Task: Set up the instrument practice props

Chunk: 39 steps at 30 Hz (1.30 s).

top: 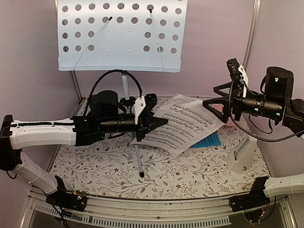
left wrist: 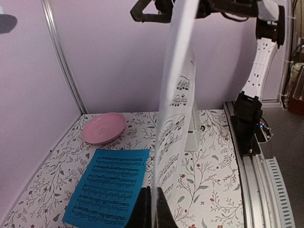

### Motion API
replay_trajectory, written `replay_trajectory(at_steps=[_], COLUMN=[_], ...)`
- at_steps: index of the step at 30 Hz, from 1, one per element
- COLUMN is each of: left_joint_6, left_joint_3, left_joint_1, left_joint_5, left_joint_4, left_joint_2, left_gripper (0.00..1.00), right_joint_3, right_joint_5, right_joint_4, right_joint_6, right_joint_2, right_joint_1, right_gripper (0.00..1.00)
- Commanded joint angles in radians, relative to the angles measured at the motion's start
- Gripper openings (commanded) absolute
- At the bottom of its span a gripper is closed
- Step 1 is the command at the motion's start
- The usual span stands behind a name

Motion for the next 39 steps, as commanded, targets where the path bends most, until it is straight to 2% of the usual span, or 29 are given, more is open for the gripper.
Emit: replay_trajectory(at_steps=[1,7,16,23,25,29,32,33,34,36,39], left_joint_6=[-0.199,-0.285,-0.367,-0.424,-0.444,-0.478,-0.491,-0.490,-0.489,-0.488,-0.486], left_joint_3=[-0.100,-0.171,-0.212,-0.200,-0.203,-0.203,-0.198,-0.197,-0.203,-0.241,-0.338], left_joint_1=[0.044,0.073,0.097,0.107,0.109,0.110,0.109,0.110,0.109,0.108,0.106], left_joint_5=[0.087,0.126,0.202,0.211,0.211,0.216,0.197,0.190,0.177,0.130,0.025], left_joint_4=[0.213,0.303,0.408,0.445,0.472,0.510,0.505,0.497,0.494,0.510,0.553], left_joint_2=[-0.096,-0.194,-0.247,-0.253,-0.244,-0.220,-0.209,-0.208,-0.211,-0.230,-0.300], left_gripper=[0.00,0.00,0.00,0.00,0.00,0.00,0.00,0.00,0.05,0.35,0.50], right_joint_3=[-0.069,-0.187,-0.363,-0.372,-0.344,-0.320,-0.302,-0.297,-0.293,-0.288,-0.295], right_joint_5=[-0.007,-0.053,-0.109,-0.339,-0.404,-0.426,-0.405,-0.390,-0.367,-0.304,-0.220], right_joint_4=[0.195,0.341,0.542,0.682,0.692,0.728,0.737,0.736,0.735,0.726,0.717], right_joint_6=[0.109,0.140,0.189,0.178,0.177,0.186,0.196,0.199,0.203,0.215,0.218], right_joint_2=[-0.004,-0.055,-0.116,-0.042,-0.002,0.037,0.052,0.053,0.052,0.040,0.007], right_joint_1=[0.006,-0.017,-0.040,-0.042,-0.042,-0.042,-0.042,-0.042,-0.041,-0.042,-0.042], right_gripper=[0.99,0.99,1.00,0.82,0.75,0.48,0.19,0.04,0.00,0.00,0.00])
